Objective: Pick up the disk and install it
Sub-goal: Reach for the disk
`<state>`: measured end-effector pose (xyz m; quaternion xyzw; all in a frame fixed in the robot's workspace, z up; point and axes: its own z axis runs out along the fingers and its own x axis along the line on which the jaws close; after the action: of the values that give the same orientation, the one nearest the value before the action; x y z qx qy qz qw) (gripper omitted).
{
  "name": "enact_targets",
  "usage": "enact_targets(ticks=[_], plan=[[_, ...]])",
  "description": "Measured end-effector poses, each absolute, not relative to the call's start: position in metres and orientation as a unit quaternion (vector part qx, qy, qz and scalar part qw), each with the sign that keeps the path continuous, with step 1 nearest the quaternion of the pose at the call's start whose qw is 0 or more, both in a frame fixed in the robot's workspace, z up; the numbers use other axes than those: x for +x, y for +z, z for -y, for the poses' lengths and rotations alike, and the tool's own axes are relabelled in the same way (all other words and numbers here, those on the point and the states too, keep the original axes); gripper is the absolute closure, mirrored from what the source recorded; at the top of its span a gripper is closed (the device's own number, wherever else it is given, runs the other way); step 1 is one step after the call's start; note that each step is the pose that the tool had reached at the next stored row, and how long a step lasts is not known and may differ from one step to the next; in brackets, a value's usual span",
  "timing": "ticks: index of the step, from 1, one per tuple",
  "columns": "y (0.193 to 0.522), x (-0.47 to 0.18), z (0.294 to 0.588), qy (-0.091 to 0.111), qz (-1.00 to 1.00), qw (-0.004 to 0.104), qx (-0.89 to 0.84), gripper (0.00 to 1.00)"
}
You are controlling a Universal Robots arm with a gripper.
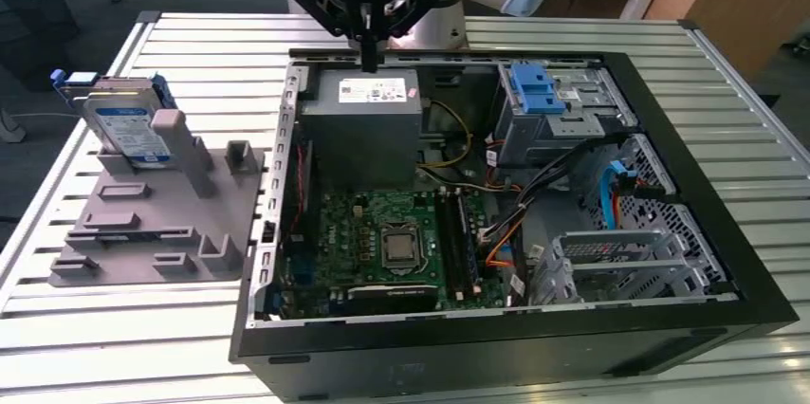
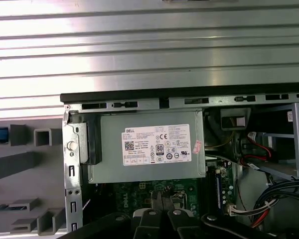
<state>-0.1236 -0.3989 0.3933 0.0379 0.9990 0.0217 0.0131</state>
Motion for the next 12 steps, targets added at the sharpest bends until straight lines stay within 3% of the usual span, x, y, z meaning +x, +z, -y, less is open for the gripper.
enact_targets(ticks=[12], plan=[[0.3933, -0.1294, 0.3989, 0.022, -0.999, 0.013, 0.038, 0.89]])
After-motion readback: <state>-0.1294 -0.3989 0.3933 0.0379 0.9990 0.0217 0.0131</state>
